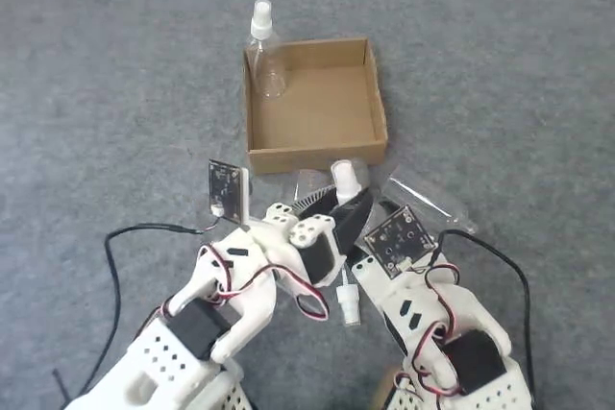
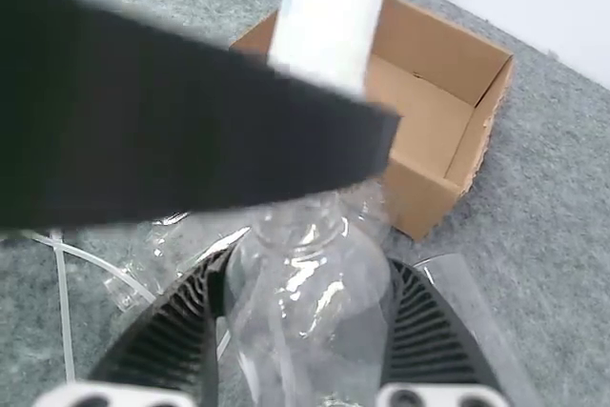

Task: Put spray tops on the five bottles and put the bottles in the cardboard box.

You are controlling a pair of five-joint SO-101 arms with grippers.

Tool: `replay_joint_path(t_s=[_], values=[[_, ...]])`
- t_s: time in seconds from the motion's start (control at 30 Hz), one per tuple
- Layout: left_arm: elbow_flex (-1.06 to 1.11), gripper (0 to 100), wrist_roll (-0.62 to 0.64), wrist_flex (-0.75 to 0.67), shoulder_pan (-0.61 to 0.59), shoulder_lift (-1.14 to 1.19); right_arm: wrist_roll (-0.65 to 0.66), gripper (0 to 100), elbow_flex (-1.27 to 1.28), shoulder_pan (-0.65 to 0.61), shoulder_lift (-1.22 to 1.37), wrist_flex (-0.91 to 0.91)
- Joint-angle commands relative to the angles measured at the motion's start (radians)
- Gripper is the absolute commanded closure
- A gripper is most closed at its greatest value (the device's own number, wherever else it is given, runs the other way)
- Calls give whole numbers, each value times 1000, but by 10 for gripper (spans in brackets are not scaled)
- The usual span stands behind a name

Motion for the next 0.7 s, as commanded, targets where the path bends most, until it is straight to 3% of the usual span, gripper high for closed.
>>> replay_joint_path(t_s=[0.0,0.4,0.67], values=[[-2,988,-63,-3,15,-23,12,919,-11,38,-13,-25],[-5,985,-110,0,17,-23,3,919,-2,42,-12,-53],[-7,857,-104,0,14,-25,-89,920,-3,39,-10,-71]])
